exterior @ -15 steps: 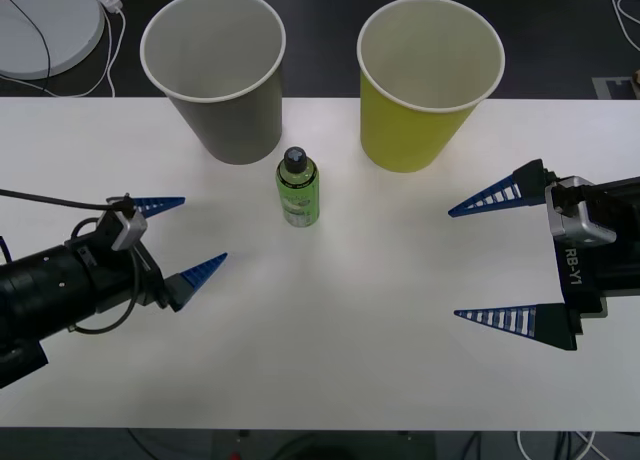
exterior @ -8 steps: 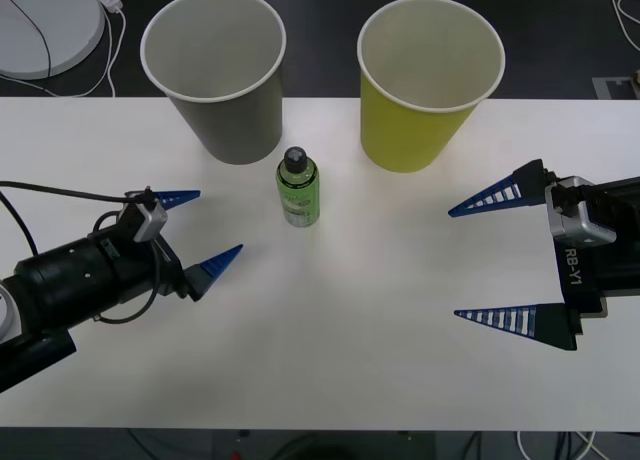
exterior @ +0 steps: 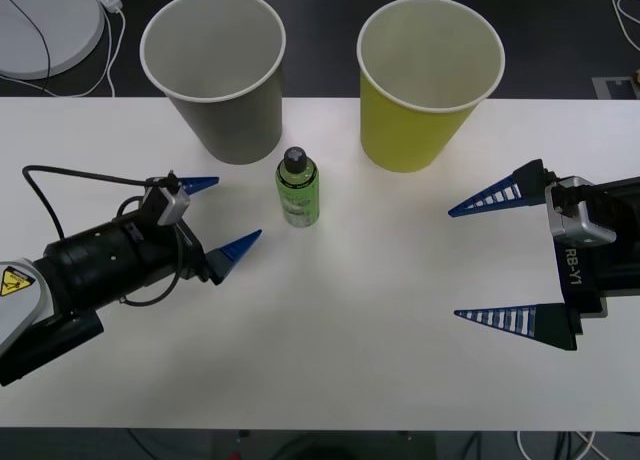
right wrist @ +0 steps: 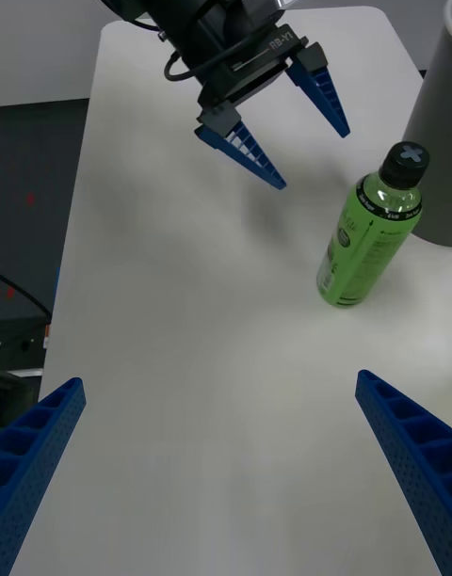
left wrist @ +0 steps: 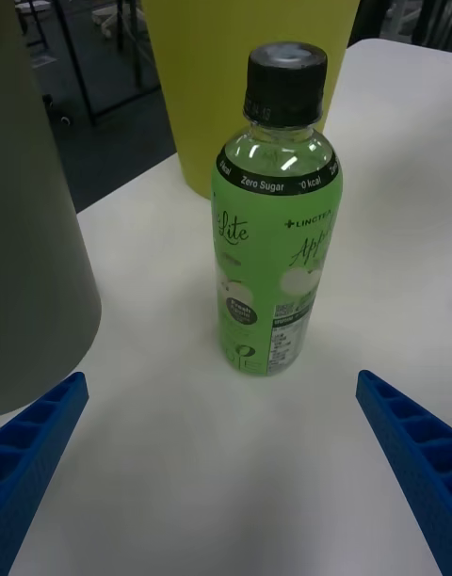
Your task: Put the can into the green bin and the plastic bottle into the gray bin
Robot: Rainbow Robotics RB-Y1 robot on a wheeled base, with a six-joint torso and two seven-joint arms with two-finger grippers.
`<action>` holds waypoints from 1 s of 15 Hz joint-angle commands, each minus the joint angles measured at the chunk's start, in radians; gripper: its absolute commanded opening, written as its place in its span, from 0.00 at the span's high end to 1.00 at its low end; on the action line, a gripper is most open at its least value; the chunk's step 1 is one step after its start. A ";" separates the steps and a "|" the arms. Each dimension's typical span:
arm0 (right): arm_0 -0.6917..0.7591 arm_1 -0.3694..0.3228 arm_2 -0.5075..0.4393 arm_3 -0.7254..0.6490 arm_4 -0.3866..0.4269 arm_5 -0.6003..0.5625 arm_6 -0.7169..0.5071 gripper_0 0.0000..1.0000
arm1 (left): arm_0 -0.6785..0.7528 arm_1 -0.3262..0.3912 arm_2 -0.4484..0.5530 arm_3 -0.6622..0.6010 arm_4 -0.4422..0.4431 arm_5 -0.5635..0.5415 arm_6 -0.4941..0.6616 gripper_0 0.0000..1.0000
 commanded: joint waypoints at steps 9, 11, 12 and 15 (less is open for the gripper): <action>0.000 0.000 0.000 0.000 0.000 0.000 0.000 0.00 | -0.064 -0.110 -0.040 0.037 -0.121 0.003 0.058 0.00; 0.000 0.000 0.000 0.000 0.000 0.000 0.000 0.00 | -0.093 -0.120 -0.043 0.066 -0.134 0.003 0.065 0.00; 0.000 0.000 0.000 0.000 0.000 0.000 0.000 0.00 | -0.110 -0.123 -0.052 0.085 -0.138 0.008 0.067 0.00; 0.000 0.000 0.000 0.000 0.000 0.000 0.000 0.00 | -0.135 -0.129 -0.074 0.102 -0.138 0.029 0.074 0.00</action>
